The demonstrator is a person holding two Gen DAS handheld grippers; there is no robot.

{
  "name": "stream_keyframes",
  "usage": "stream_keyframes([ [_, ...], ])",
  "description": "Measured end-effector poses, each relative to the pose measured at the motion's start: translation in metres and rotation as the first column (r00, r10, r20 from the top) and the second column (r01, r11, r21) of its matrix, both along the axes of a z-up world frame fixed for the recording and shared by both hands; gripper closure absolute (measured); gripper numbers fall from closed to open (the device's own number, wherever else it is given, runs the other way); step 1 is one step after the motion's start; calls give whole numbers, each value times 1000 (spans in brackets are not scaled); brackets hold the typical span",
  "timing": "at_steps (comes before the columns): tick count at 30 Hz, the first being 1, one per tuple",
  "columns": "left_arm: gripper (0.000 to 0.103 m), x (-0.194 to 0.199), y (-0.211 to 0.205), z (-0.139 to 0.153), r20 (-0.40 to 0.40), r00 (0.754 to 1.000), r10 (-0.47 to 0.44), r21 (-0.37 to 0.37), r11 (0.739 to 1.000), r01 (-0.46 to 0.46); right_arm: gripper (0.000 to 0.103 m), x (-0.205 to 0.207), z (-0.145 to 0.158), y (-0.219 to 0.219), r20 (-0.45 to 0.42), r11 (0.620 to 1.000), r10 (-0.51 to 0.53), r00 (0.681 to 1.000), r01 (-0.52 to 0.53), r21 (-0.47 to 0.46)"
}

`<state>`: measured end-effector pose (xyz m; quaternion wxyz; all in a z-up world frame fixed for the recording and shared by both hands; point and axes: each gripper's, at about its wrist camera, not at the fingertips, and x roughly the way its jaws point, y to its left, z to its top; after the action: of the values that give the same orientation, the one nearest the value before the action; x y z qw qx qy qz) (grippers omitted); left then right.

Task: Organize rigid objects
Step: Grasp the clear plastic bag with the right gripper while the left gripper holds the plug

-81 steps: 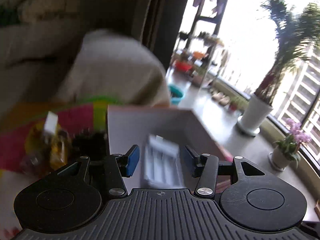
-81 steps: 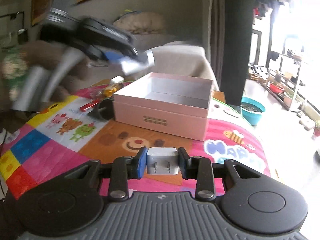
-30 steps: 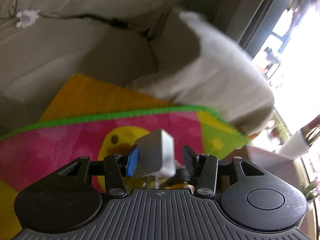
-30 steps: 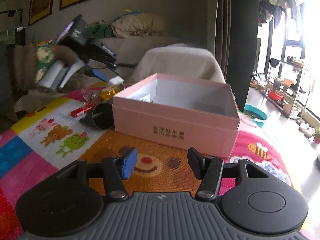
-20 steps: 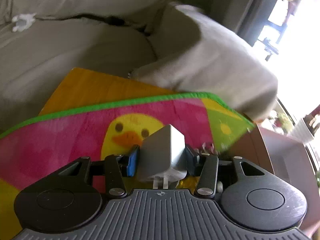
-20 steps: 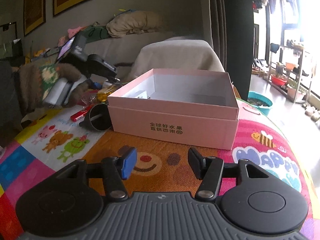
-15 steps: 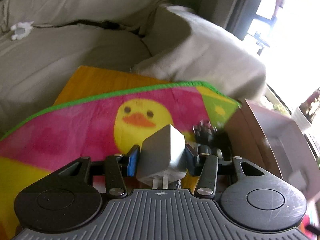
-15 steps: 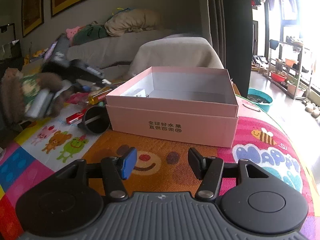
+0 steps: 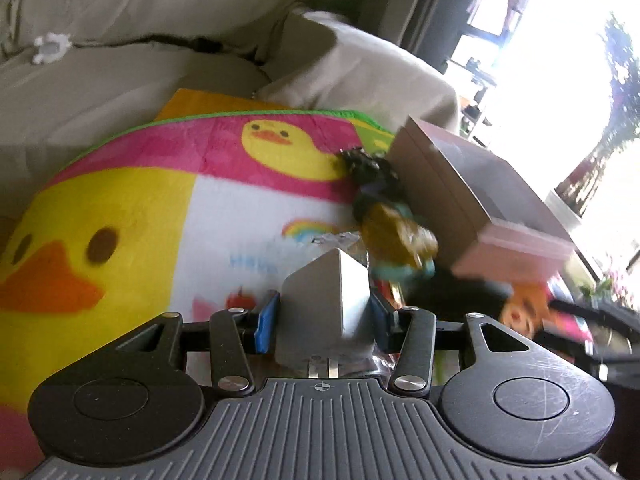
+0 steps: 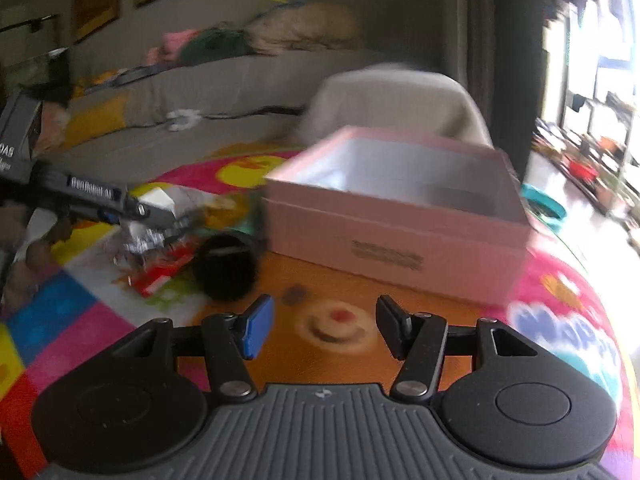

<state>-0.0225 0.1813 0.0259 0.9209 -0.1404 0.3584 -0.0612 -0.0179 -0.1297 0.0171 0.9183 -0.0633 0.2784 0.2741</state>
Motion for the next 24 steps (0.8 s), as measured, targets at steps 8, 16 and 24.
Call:
stream_keyframes([
  [8, 51, -49, -16, 5, 51, 998, -41, 123, 992, 34, 38, -5, 30, 52, 45, 983, 182, 982, -182, -1],
  [16, 53, -67, 5, 12, 82, 996, 32, 100, 994, -41, 41, -19, 21, 96, 4, 962, 270, 963, -270, -35],
  [24, 51, -75, 39, 6, 55, 985, 162, 84, 982, -167, 50, -20, 10, 135, -128, 936, 351, 928, -350, 35],
])
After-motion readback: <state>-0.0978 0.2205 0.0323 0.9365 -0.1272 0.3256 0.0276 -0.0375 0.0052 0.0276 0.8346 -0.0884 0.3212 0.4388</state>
